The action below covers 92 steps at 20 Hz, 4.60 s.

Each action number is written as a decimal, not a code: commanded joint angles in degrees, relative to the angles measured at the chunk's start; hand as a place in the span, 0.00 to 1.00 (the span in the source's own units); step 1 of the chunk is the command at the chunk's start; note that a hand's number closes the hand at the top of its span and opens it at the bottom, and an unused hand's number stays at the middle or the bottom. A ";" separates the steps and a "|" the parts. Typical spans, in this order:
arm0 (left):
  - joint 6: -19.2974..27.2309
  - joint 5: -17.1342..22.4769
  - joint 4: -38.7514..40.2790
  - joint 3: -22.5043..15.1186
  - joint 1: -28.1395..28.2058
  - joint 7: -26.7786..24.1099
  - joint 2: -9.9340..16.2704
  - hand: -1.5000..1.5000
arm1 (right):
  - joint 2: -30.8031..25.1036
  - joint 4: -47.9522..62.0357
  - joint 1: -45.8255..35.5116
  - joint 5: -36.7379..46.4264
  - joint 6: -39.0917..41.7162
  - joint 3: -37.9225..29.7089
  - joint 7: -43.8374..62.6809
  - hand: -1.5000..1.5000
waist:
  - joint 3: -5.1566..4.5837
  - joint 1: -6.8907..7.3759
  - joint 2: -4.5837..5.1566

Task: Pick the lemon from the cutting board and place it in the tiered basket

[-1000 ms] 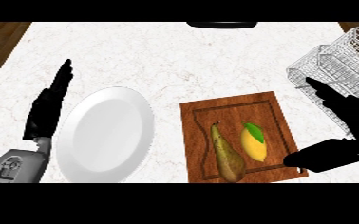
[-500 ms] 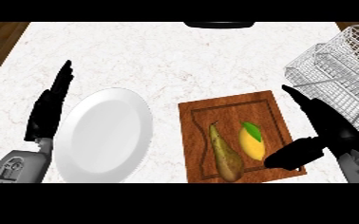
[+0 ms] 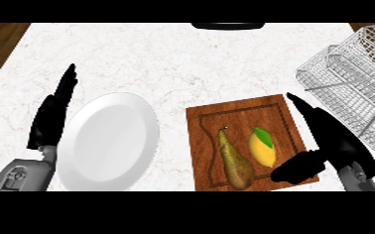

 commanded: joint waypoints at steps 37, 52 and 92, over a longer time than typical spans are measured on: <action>-4.60 -4.19 -2.09 4.78 1.23 0.45 -3.40 0.50 | 21.06 20.11 4.49 14.12 6.69 -1.60 -1.98 0.00 | 0.07 0.12 0.11; -6.27 -5.16 1.14 7.63 -0.03 -1.33 -4.99 0.50 | 24.80 10.55 9.83 18.41 7.93 -0.90 -3.28 1.00 | 0.05 -0.53 0.02; -8.11 -5.70 -0.79 8.72 -1.80 1.84 -4.24 0.50 | 19.50 72.30 -56.68 74.45 -7.95 -38.83 -2.83 1.00 | 0.05 0.95 0.37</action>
